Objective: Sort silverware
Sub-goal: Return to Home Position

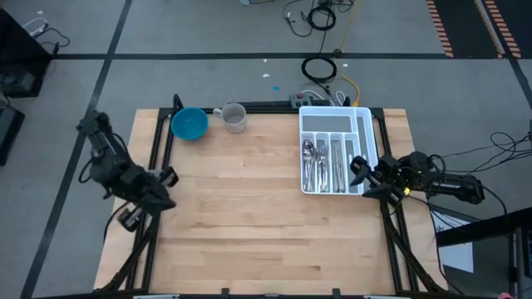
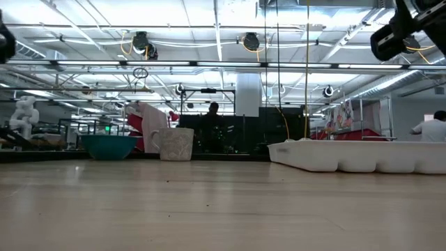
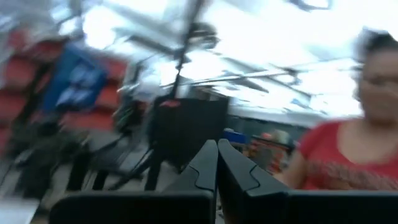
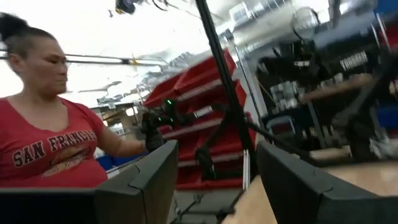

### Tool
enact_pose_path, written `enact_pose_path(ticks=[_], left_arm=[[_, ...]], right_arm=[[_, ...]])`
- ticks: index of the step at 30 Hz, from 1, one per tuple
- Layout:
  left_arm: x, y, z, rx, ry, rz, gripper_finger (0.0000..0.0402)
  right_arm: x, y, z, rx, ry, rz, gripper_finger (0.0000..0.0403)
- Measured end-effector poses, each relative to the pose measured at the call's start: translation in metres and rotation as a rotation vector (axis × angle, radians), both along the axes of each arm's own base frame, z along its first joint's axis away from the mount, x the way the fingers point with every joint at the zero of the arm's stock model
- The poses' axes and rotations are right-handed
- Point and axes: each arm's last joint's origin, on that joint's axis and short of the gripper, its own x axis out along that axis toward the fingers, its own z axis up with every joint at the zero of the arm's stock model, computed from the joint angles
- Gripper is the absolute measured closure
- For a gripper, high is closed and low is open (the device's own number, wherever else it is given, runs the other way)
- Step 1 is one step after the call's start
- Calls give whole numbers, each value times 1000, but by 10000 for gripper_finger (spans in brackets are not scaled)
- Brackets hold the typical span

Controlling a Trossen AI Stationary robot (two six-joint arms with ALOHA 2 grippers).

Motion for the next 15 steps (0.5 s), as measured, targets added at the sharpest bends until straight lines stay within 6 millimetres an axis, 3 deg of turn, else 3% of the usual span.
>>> enact_pose_path(ticks=[3,9,12,15], left_arm=[[0,8,0,113,-79,-41,396],[-7,31,-13,151,-29,30,396],[-16,40,-25,132,-26,20,396],[-21,44,-46,134,-22,4,396]], right_arm=[[-4,1,7,-31,-94,13,193],[-9,3,12,-27,-133,94,193],[-8,3,11,-18,-120,99,193],[-10,5,12,-132,-179,115,193]])
